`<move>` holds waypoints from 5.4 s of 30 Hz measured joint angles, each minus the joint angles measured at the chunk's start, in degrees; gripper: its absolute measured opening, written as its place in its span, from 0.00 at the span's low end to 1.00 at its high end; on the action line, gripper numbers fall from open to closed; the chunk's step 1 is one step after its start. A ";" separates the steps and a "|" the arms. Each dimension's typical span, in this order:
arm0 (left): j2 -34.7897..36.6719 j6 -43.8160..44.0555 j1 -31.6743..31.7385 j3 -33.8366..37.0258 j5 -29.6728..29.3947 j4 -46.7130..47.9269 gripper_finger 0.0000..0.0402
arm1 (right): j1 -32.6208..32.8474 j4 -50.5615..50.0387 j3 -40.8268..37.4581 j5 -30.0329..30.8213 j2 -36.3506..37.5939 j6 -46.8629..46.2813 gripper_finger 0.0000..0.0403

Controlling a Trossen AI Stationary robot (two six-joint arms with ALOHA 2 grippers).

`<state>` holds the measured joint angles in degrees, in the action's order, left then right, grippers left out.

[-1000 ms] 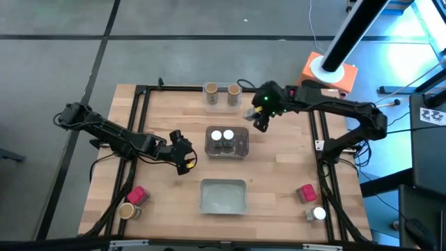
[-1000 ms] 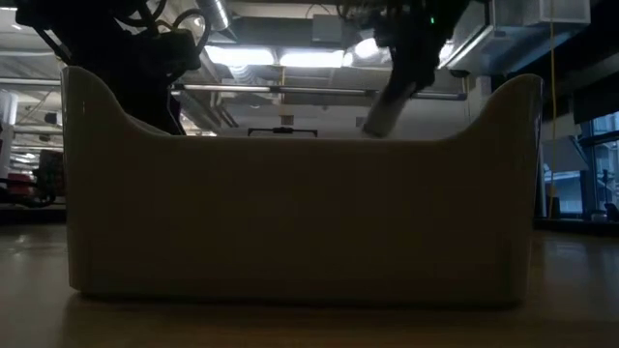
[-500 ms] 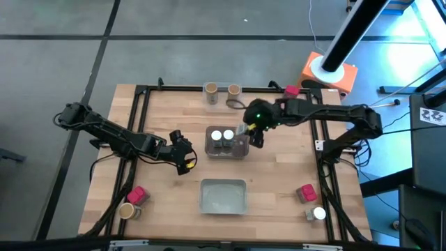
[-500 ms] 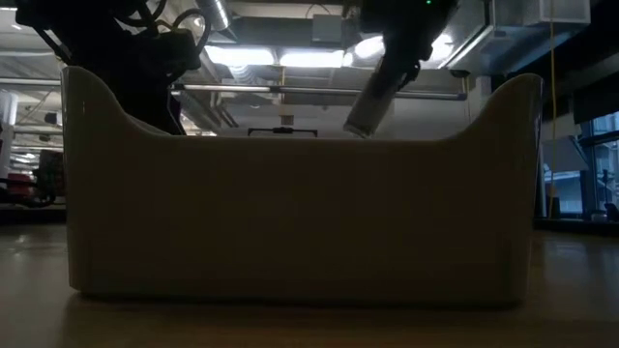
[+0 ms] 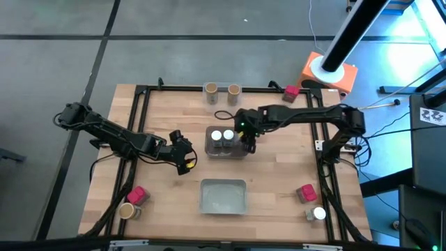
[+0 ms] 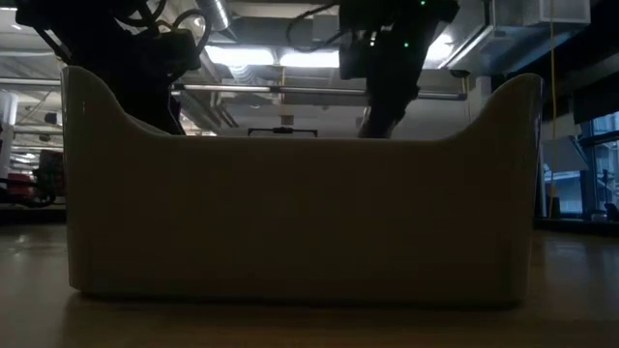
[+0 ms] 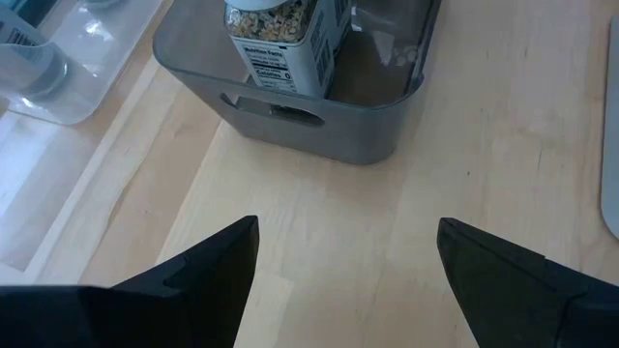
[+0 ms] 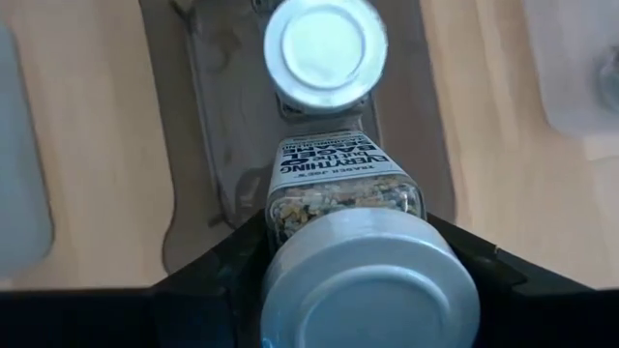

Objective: Sort spices by type
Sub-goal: Put the top white seasoning bottle into the black bin, then put the bottom left red seasoning can into the gray bin

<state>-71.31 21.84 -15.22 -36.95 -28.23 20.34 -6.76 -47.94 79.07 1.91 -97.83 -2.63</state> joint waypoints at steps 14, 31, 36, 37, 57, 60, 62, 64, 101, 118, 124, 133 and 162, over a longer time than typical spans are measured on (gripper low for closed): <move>0.00 0.11 0.00 -0.01 0.00 -0.05 0.75 | 0.00 1.09 -0.02 0.39 -5.61 0.11 0.53; 0.00 -0.01 0.00 -0.02 0.00 -0.31 0.75 | 0.03 2.08 -0.04 0.92 -7.31 1.64 0.62; 0.00 0.08 0.00 -0.02 0.00 -0.32 0.75 | 0.93 1.75 0.02 3.94 -5.73 4.06 0.65; 0.00 0.04 0.00 -0.02 0.00 -0.32 0.75 | 1.36 1.56 0.00 4.84 -5.52 4.43 0.67; 0.00 -2.75 0.00 -0.04 0.04 -3.61 0.75 | 6.88 0.88 0.11 8.75 5.09 4.53 0.90; 0.00 -4.74 0.00 -0.04 -0.01 -6.25 0.75 | 7.64 0.72 0.13 4.03 7.09 4.43 0.90; 0.00 -6.22 0.00 -0.04 0.02 -8.41 0.75 | 8.34 -1.50 -0.09 1.46 8.08 4.12 0.90; 0.00 -7.57 0.00 -0.04 0.02 -10.21 0.75 | 8.83 -3.03 -0.72 1.04 9.31 3.11 0.90; 0.02 46.99 -15.35 -29.92 27.87 56.87 0.75 | 12.37 1.89 -19.98 20.18 20.60 -6.15 0.90; -2.91 76.64 -34.89 -21.58 31.61 50.97 0.75 | 12.37 1.36 -19.98 19.52 20.91 -6.21 0.90; -2.91 81.74 -38.50 -18.25 31.59 47.94 0.75 | 12.37 2.94 -19.98 17.69 20.86 -6.34 0.90; -3.19 83.22 -40.74 -15.11 32.00 42.92 0.75 | 12.37 2.91 -19.98 16.92 20.86 -6.19 0.90; -3.23 56.44 -26.77 -11.21 30.64 35.56 0.50 | 12.37 2.34 -19.98 17.86 20.84 -5.29 0.90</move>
<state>-74.54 78.28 -42.00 -48.16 2.41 55.90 5.61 -45.60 59.09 19.77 -76.99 -7.91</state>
